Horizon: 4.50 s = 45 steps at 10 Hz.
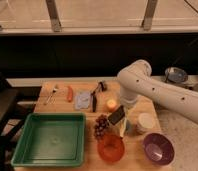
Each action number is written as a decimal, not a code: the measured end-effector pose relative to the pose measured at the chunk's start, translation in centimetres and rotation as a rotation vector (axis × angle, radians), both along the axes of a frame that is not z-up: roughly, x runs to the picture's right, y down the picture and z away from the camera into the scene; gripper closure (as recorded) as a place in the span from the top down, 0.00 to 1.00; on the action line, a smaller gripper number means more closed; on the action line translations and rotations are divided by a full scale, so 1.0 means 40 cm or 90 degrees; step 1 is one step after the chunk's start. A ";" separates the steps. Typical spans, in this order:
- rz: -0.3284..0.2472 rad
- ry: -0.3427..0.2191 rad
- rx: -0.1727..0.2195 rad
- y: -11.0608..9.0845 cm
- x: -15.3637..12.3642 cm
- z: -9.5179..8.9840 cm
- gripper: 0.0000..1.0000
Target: Wipe red bowl with eraser
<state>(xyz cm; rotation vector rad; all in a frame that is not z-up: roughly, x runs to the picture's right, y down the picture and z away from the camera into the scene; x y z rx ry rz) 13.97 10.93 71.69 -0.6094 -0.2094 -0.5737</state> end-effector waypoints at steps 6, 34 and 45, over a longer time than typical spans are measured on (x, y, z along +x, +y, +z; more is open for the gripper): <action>-0.045 0.021 0.031 -0.004 -0.009 -0.053 0.00; 0.027 0.071 -0.075 0.406 -0.027 -0.021 0.00; -0.012 0.056 -0.033 0.348 -0.069 -0.016 0.00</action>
